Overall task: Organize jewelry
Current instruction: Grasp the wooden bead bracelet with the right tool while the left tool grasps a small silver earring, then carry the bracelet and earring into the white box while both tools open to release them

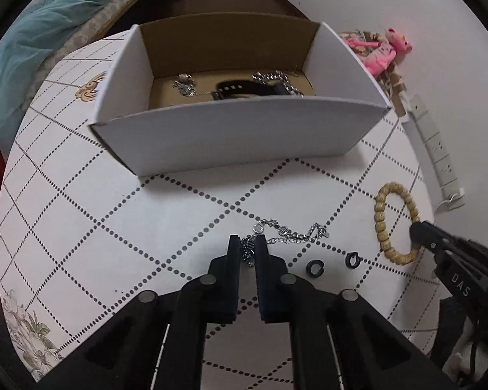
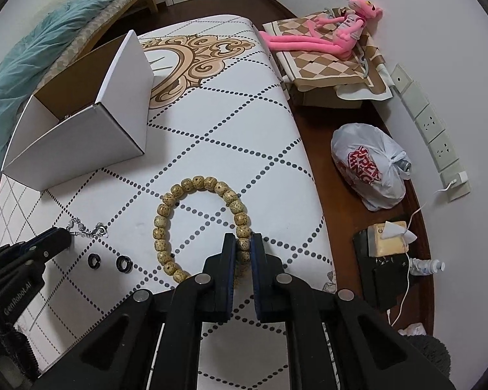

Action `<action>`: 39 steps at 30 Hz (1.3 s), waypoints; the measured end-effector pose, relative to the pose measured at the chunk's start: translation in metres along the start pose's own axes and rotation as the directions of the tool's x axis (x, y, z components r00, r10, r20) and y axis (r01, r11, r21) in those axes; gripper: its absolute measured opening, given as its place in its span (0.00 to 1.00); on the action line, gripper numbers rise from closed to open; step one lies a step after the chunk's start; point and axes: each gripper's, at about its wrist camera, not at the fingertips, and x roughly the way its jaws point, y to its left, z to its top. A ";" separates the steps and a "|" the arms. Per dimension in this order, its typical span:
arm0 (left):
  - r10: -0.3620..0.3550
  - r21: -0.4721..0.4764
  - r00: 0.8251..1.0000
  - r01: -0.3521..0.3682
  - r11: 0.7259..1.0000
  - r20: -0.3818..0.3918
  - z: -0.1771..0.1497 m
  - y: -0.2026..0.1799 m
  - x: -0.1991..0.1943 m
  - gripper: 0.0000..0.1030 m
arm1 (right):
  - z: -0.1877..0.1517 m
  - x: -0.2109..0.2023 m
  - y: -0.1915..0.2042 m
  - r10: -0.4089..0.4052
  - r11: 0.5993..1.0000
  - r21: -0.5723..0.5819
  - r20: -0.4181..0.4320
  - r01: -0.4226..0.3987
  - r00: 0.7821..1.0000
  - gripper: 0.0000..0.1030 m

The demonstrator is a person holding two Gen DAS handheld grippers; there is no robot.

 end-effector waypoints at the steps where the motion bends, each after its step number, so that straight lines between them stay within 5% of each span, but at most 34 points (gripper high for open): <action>1: -0.009 -0.006 1.000 0.009 1.000 0.008 -0.001 0.002 -0.004 0.06 | 0.000 0.000 -0.002 0.010 1.000 0.010 -0.002 -0.010 1.000 0.09; 17: -0.123 -0.033 0.981 0.129 0.991 0.148 0.004 0.046 -0.098 0.05 | 0.014 -0.068 0.008 0.254 0.966 0.036 0.059 -0.256 0.965 0.09; 30: -0.209 0.030 0.940 0.209 0.977 0.270 0.084 0.040 -0.164 0.06 | 0.092 -0.149 0.062 0.397 0.917 -0.105 0.165 -0.384 0.903 0.09; 39: -0.217 0.003 0.961 0.219 0.976 0.170 0.140 0.060 -0.114 0.05 | 0.157 -0.102 0.103 0.338 0.932 -0.163 0.069 -0.323 0.939 0.09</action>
